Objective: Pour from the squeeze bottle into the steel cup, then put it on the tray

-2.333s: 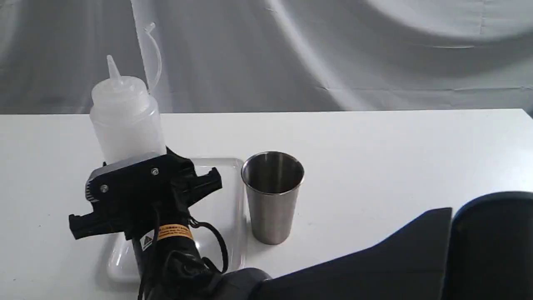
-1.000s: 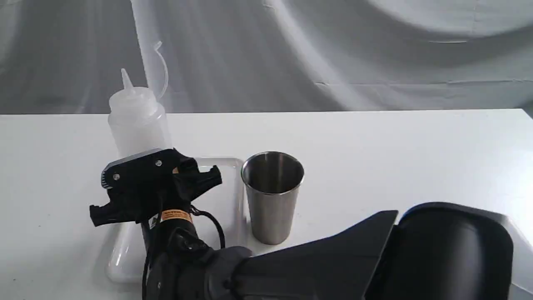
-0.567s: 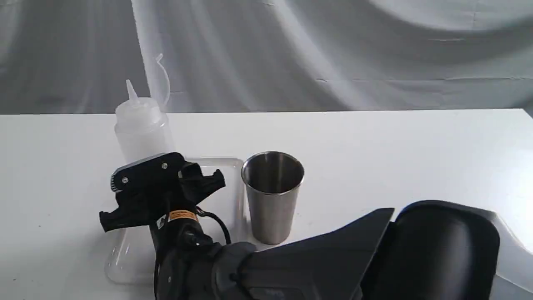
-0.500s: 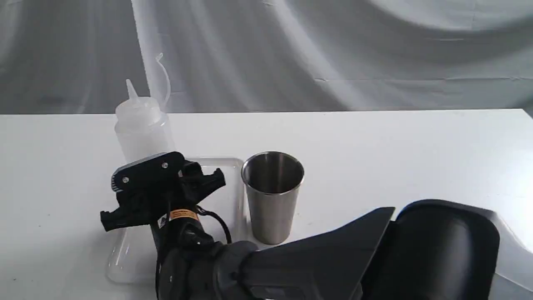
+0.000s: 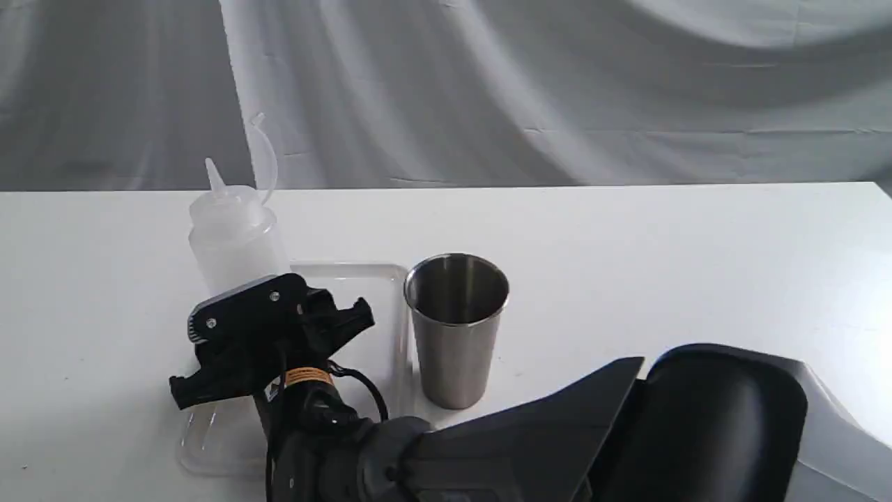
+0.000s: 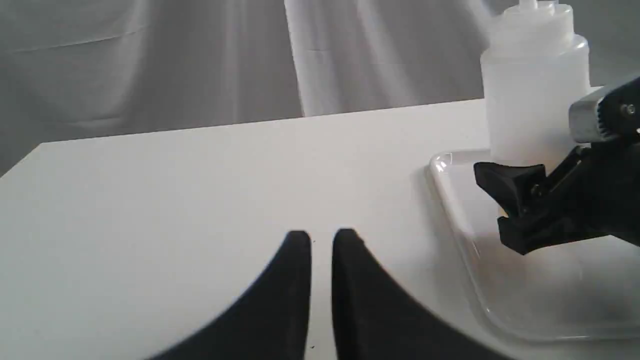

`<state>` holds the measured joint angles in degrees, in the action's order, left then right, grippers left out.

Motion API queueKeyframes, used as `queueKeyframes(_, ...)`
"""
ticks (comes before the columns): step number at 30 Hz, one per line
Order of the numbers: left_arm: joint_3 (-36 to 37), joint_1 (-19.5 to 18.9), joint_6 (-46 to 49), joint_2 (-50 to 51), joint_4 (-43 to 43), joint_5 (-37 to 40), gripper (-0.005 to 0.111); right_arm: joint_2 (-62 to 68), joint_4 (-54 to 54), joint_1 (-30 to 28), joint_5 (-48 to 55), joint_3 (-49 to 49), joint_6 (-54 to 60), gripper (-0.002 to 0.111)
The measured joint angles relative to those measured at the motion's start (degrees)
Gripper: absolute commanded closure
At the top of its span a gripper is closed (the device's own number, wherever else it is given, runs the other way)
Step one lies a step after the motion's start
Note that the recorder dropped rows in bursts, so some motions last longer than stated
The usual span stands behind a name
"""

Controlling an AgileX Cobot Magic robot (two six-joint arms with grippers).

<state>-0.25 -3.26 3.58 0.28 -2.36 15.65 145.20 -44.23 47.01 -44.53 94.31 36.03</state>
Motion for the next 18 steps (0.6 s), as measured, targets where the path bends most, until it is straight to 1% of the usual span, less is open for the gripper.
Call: queueKeyframes(18, 0.0, 0.0, 0.0, 0.0, 0.0, 0.0, 0.098, 0.24, 0.5, -0.47, 0.21, 0.0, -2.96, 0.092)
